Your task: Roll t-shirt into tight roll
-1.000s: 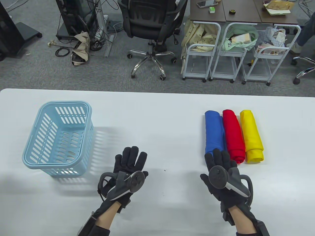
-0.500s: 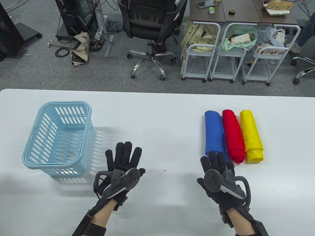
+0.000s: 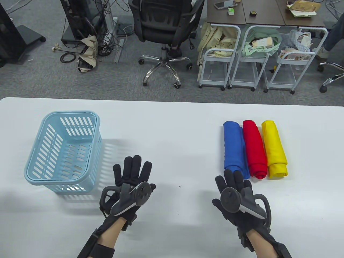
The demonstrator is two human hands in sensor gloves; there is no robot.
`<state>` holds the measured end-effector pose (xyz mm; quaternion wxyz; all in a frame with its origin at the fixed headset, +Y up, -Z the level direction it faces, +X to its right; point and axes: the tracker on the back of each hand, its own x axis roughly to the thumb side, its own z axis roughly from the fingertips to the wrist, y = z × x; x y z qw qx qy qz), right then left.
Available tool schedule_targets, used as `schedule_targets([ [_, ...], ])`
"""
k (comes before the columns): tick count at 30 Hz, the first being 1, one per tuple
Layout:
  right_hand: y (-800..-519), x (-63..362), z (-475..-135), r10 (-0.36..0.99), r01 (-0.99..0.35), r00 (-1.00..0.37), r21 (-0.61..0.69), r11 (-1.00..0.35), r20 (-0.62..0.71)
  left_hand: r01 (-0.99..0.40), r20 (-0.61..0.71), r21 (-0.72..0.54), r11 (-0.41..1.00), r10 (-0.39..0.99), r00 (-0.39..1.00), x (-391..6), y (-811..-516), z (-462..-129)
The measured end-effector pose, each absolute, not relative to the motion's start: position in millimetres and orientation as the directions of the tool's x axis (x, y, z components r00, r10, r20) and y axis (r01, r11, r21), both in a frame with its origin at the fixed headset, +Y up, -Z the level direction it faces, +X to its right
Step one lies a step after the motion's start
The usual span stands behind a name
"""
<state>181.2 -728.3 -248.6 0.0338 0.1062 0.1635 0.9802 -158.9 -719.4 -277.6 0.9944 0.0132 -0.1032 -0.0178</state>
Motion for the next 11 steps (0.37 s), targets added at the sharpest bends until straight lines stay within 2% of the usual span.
schedule_targets([
  [11,-734.4,188.6,-252.9,0.130,-0.065,-0.979,0.361,-0.930,0.159,0.025,0.200,0.008,1.000,-0.027,0.979,-161.2,-719.2,-277.4],
])
